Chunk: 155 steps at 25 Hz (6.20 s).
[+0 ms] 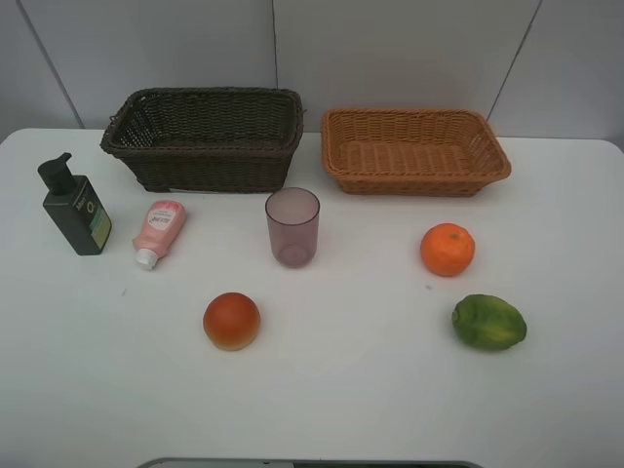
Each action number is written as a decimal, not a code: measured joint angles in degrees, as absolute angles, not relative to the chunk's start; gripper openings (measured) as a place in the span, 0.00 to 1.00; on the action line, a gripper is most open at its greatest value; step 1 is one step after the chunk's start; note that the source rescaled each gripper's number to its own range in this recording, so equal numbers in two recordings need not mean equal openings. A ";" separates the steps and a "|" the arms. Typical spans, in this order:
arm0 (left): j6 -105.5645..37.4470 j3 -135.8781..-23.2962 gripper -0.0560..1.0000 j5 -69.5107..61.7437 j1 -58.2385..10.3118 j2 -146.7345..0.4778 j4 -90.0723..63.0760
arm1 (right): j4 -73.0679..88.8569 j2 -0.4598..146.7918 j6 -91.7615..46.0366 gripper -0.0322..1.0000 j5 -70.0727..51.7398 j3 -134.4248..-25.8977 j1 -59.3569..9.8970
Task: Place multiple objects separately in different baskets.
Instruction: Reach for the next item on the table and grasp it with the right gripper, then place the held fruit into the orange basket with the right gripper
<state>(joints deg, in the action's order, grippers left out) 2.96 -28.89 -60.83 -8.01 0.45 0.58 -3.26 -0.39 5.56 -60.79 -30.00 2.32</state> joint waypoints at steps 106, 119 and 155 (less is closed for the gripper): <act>2.96 -28.89 0.98 -60.83 -8.01 0.45 0.58 | -6.44 113.94 29.16 0.92 -44.74 -66.47 -16.05; 2.96 -28.89 0.98 -60.83 -8.01 0.45 0.58 | -4.76 117.27 29.22 0.92 -43.27 -66.66 -16.92; 2.96 -28.89 0.98 -60.83 -8.01 0.45 0.58 | -5.58 115.58 22.75 0.43 -47.46 -69.84 -16.92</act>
<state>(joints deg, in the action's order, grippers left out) 2.96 -28.89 -60.83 -8.01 0.45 0.58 -5.58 115.58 22.75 -47.46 -69.84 -16.92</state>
